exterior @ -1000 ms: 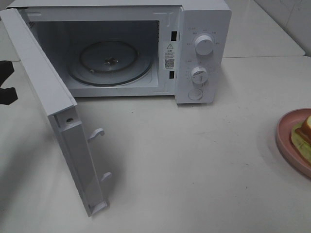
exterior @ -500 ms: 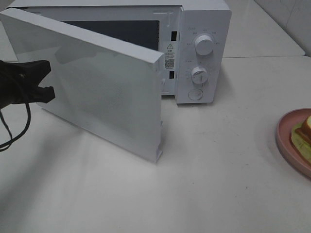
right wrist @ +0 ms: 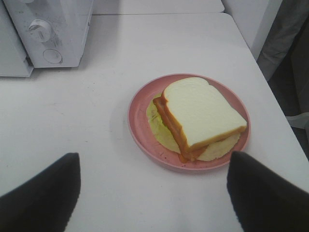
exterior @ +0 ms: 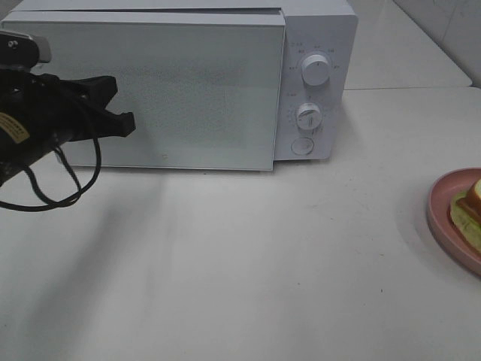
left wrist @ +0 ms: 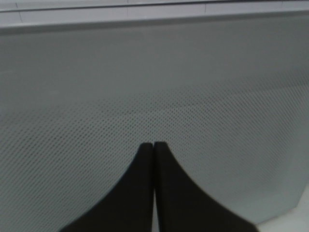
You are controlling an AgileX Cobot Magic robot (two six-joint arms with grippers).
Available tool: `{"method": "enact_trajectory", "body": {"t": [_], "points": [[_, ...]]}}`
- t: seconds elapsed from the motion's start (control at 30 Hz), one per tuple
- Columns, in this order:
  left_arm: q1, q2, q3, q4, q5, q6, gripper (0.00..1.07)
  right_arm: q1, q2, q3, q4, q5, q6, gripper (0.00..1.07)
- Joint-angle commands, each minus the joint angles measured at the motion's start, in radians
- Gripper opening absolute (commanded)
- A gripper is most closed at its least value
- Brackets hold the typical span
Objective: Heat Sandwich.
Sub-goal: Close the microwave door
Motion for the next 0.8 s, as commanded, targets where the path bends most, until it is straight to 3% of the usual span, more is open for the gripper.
{"method": "enact_trajectory", "body": {"t": [0.03,0.4,0.8], "points": [[-0.049,0.021,-0.046,-0.077,0.001,0.033,0.0,-0.009,-0.028,0.0,0.0,-0.014,-0.014,0.76],[-0.15,0.085,-0.17,-0.134,0.063,0.063,0.0,-0.009,-0.028,0.0,0.0,-0.014,-0.014,0.76],[-0.193,0.16,-0.325,-0.208,0.122,0.108,0.0,-0.009,-0.028,0.0,0.0,-0.014,-0.014,0.76]]}}
